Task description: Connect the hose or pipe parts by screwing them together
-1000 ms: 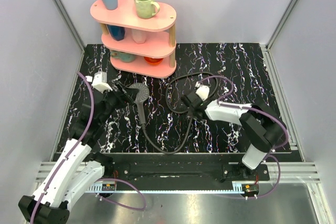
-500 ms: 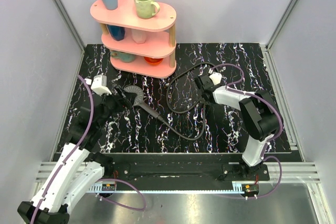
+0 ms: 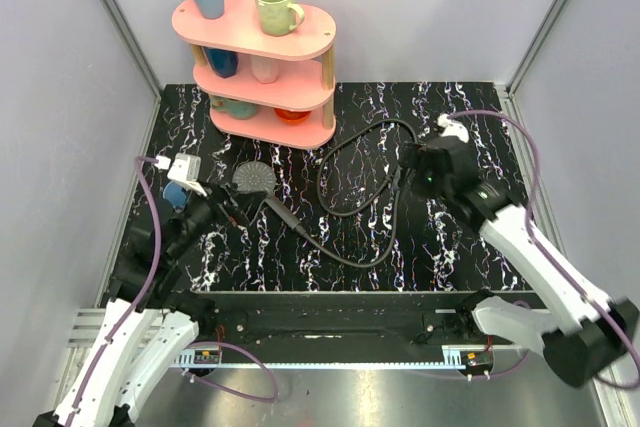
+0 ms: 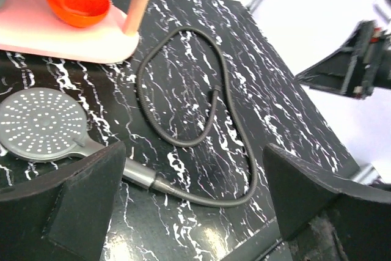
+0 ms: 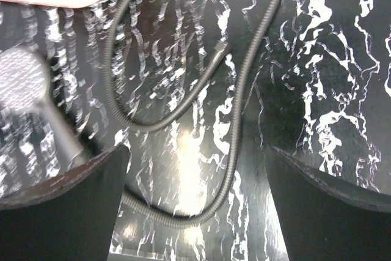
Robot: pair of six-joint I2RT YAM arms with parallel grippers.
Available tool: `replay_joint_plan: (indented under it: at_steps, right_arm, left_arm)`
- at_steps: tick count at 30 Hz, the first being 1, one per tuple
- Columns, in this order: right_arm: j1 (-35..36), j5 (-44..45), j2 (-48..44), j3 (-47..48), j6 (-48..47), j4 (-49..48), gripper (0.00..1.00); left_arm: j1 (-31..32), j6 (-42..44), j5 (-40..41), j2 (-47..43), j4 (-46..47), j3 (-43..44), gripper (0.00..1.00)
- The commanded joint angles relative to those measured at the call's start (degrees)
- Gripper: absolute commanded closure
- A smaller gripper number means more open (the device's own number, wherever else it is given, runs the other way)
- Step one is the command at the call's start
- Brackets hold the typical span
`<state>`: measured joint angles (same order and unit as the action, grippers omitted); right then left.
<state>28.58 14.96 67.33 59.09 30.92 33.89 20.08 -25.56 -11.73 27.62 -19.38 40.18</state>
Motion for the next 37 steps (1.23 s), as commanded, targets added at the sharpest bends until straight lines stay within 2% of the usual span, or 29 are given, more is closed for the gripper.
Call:
replay_joint_plan:
  at_steps: [1, 8, 14, 20, 37]
  right_arm:
    - [-0.2, -10.2, -12.6, 0.9, -5.1, 10.3, 0.00]
    - [-0.1, -16.9, -33.8, -1.8, -4.4, 12.3, 0.00]
    - [-0.2, -16.5, -43.3, -4.7, -1.4, 11.5, 0.00]
    - [-0.2, -16.5, -45.8, -6.4, -1.8, 12.1, 0.00]
    - [-0.1, -17.7, -45.0, -6.7, -3.0, 11.7, 0.00]
  left_arm:
    - [0.1, 0.1, -7.4, -2.6, 3.4, 1.6, 0.01]
    - [0.1, 0.1, -6.1, -9.2, 2.4, 0.0, 0.01]
    - [0.1, 2.4, -3.7, -12.8, 0.0, -0.8, 0.01]
    - [0.1, 3.5, -2.2, -14.4, -1.9, -0.7, 0.01]
    - [0.1, 4.6, -1.1, -15.6, -4.7, 0.6, 0.01]
